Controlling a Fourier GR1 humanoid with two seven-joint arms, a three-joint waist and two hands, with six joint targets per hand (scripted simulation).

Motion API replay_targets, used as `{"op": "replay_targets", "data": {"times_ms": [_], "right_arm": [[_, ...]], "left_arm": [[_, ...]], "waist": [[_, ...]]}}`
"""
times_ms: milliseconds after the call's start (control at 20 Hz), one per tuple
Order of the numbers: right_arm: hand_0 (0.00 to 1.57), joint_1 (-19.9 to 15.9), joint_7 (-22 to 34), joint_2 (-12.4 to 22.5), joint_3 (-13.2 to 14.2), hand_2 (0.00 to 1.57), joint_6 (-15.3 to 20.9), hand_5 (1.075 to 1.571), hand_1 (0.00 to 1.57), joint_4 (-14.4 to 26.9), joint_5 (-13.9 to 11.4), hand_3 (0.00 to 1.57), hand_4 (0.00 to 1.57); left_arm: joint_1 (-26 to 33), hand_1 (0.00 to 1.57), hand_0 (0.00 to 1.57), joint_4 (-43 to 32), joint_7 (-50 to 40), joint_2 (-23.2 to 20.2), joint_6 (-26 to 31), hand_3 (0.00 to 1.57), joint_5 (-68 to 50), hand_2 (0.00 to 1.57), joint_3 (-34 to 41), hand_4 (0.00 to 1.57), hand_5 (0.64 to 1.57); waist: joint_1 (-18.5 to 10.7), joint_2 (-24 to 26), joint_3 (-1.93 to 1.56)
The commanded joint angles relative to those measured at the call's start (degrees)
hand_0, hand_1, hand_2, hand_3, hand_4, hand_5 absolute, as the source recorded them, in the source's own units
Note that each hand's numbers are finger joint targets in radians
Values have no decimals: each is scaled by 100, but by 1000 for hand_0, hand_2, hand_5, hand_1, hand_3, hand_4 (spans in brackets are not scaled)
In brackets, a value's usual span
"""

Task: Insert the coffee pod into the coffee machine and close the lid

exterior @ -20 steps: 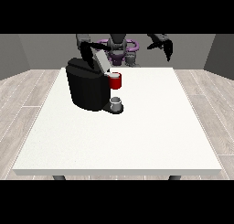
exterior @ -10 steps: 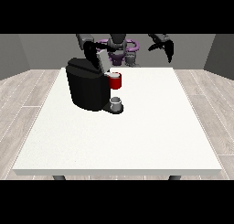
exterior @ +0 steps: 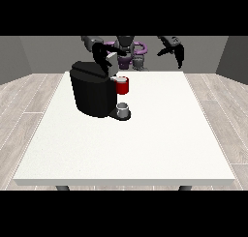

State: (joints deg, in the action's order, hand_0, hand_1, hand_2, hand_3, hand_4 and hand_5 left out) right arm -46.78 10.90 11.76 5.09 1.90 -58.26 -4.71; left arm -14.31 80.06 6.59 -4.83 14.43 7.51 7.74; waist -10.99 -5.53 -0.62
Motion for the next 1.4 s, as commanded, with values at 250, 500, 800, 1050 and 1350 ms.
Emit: {"op": "replay_targets", "data": {"times_ms": [250, 500, 800, 1050, 1350], "right_arm": [[0, -767, -109, -236, -480, 0, 62, 1571, 0, -306, -446, 0, 219], [0, -1042, 324, 84, -272, 0, 37, 1571, 0, -502, -482, 0, 160], [0, -1135, 500, 369, -164, 0, -150, 1571, 0, -667, -586, 0, 0], [0, -1383, 490, 532, 0, 0, 50, 1571, 0, -644, -802, 0, 0], [0, -1498, 860, 735, 231, 0, -176, 1571, 0, -940, -597, 0, 0]], "left_arm": [[-431, 0, 0, -14, -23, 57, 116, 0, -68, 0, -132, 407, 1571], [-478, 0, 0, -47, 98, 85, 164, 0, -24, 0, -236, 397, 1571], [-805, 0, 0, -35, -52, 61, 345, 0, -175, 0, -250, 399, 1571], [-923, 0, 0, -15, 40, 138, 415, 0, -70, 0, -479, 418, 1571], [-1269, 0, 0, -94, 63, 169, 533, 0, -183, 0, -493, 215, 1571]], "waist": [[-726, -267, 64], [-989, -384, 64], [-1376, -646, 57], [-1844, -892, 57], [-2083, -1198, 54]]}}
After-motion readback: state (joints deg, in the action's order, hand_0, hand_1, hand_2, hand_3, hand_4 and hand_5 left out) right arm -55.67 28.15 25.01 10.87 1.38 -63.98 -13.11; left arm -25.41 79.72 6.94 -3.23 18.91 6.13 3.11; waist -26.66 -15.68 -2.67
